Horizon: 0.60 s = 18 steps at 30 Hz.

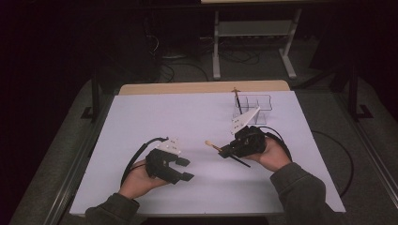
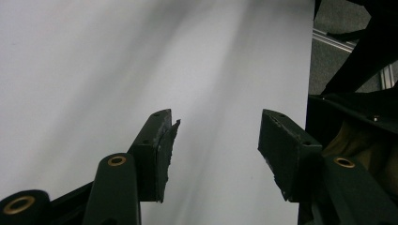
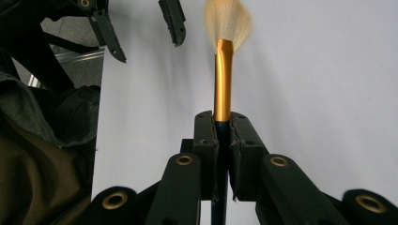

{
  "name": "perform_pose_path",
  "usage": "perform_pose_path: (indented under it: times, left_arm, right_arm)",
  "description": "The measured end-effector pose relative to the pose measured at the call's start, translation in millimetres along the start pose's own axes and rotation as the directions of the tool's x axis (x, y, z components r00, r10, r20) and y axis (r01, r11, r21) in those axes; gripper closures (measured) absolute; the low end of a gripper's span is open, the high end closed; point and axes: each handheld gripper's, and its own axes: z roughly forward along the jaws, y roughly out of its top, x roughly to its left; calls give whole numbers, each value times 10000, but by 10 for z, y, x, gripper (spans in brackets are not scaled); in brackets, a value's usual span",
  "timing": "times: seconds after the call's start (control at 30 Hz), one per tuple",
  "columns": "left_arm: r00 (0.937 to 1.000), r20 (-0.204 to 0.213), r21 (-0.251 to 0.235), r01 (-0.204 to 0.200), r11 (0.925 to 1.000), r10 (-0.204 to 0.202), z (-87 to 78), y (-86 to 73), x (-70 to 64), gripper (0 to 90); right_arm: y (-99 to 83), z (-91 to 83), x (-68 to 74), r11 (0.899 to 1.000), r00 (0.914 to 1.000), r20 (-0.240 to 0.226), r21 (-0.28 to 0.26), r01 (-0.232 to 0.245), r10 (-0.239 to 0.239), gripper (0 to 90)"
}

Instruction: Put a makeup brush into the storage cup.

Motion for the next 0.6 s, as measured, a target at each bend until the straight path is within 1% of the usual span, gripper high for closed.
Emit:
perform_pose_path:
  times: [0.07, 0.1, 0.2, 0.33, 0.43, 0.47, 0.53, 0.57, 0.6]
  left_arm:
    - [10000, -28, -17, 26, 10000, -26, -1, -5, 0, 443]
    - [10000, -56, -52, 25, 10000, -26, -5, -6, 2, 443]
    - [9999, -107, -135, 65, 9999, -67, -9, -8, 6, 441]
    - [10000, -63, -138, 45, 9999, -46, 9, 7, -1, 441]
    - [10000, -79, -275, 59, 9996, -62, 0, 27, -1, 440]
    - [10000, -74, -309, 39, 9995, -41, -7, 37, 2, 440]
    - [10000, -81, -323, 34, 9995, -37, -29, 67, -4, 440]
    - [10000, -67, -383, 66, 9992, -68, -42, 85, -9, 441]
    - [10000, -63, -450, 6, 9990, -9, -58, 107, -7, 441]
  right_arm:
    - [-3, -6, -8, 10000, 10000, 84, 1, -39, 39, 816]
    - [-4, -12, -9, 9999, 9999, 61, 13, -137, 137, 816]
    - [5, -13, -3, 10000, 9999, 97, 9, -56, 56, 816]
    - [29, -2, 13, 10000, 10000, 63, -12, 12, -12, 816]
    - [51, 19, 44, 9997, 9997, -54, 48, 219, -219, 816]
    - [70, 44, 77, 9994, 9994, -168, 144, 319, -316, 816]
    - [78, 59, 92, 9991, 9991, -197, 207, 380, -376, 816]
    - [92, 98, 120, 9982, 9980, -374, 291, 516, -505, 816]
    - [99, 120, 136, 9977, 9973, -450, 325, 589, -574, 816]
